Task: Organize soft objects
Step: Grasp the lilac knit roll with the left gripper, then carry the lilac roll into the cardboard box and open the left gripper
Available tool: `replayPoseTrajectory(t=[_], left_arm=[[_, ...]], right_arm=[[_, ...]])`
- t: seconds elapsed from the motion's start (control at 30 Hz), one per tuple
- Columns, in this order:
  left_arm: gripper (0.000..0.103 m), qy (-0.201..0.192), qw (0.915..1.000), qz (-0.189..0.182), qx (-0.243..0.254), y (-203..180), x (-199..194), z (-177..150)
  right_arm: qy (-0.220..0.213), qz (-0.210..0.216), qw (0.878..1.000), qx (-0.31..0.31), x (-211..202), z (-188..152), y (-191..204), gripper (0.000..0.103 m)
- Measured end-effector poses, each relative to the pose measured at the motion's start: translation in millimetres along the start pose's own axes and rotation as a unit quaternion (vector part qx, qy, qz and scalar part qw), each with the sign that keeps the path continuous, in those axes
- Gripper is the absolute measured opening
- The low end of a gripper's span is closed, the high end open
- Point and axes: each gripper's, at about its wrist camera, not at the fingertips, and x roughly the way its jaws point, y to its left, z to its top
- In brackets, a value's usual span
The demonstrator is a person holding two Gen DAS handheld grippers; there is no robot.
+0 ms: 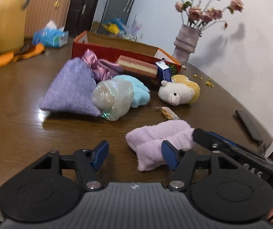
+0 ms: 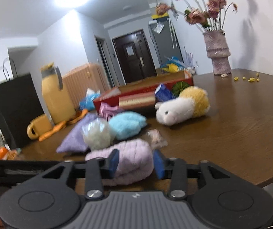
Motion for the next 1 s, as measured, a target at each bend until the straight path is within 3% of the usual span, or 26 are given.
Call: replayPoseTrajectory(t=[0.17,0.27,0.37,0.43,0.47,0.6,0.67,0.83,0.93,1.0], left_arm=[[0.039,0.016,0.9997,-0.002,-0.017,0,13,8],[0.039,0.022,0.9993,-0.011,-0.027,2,15,11],[0.037,0.03,0.9989,-0.022,-0.03,4,19,12],[0.023,0.035,0.9978,-0.041,-0.039,7,22,12],[0.022,0.035,0.9976,-0.045,-0.039,7,22,13],[0.015,0.013,0.9988,-0.048,0.006,-5,14,17],[0.014,-0.005,0.9969,-0.077,0.017,-8,2,28],[0.014,-0.056,0.991,-0.118,0.029,-1,-1,104],[0.014,-0.059,0.9894,-0.131,0.018,15,29,175],[0.014,-0.045,0.9918,-0.119,0.011,30,65,227]], right_arm=[[0.01,0.012,0.998,0.061,6,18,-27,0.044],[0.039,0.037,0.995,0.089,19,24,-36,0.041],[0.067,0.037,0.993,0.088,33,22,-34,0.025],[0.078,0.047,0.992,0.09,38,20,-34,0.02],[0.079,0.045,0.992,0.09,39,20,-33,0.019],[0.086,0.047,0.992,0.081,38,21,-31,0.014],[0.09,0.055,0.991,0.085,33,30,-30,0.002],[0.025,0.078,0.996,0.046,34,87,-15,0.002],[-0.002,0.083,0.996,0.025,77,141,-7,0.002],[-0.009,0.078,0.997,0.012,119,177,0,0.002]])
